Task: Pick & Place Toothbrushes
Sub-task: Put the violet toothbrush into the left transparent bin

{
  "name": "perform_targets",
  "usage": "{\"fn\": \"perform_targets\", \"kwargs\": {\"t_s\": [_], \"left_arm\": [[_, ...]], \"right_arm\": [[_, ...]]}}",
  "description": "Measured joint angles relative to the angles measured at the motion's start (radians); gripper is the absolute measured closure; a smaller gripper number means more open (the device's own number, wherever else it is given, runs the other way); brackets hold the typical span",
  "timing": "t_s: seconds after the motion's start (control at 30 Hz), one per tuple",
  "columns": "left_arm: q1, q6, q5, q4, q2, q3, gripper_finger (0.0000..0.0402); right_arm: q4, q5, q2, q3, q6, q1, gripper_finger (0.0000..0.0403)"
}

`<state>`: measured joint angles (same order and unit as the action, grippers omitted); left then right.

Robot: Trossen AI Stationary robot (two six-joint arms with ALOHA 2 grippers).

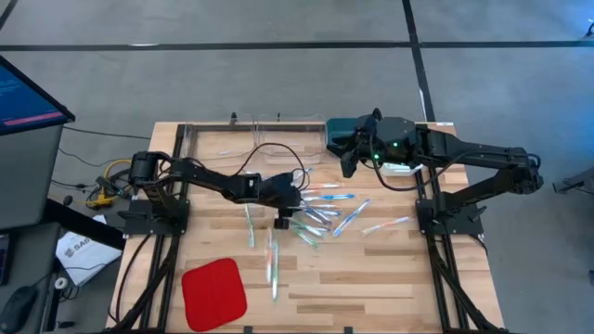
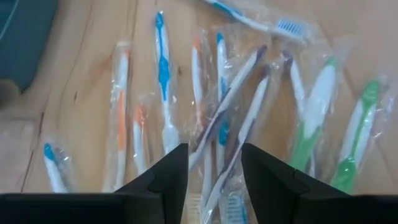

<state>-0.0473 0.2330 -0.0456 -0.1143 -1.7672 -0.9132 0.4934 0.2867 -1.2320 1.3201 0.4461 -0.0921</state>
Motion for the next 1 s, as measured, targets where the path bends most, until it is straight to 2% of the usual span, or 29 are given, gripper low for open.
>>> {"fn": "perform_targets", "kwargs": {"t_s": [0.33,1.0], "left_arm": [[0.022,0.021,0.034,0.008,0.0,-0.001,0.0257],[0.017,-0.002,0.021,0.021,-0.062,-0.001,0.0257]], "right_arm": [[0.0,0.0,0.0,0.0,0.0,0.0,0.0261],[0.011,0.001,0.0,0.0,0.0,-0.002,0.0266]]}}
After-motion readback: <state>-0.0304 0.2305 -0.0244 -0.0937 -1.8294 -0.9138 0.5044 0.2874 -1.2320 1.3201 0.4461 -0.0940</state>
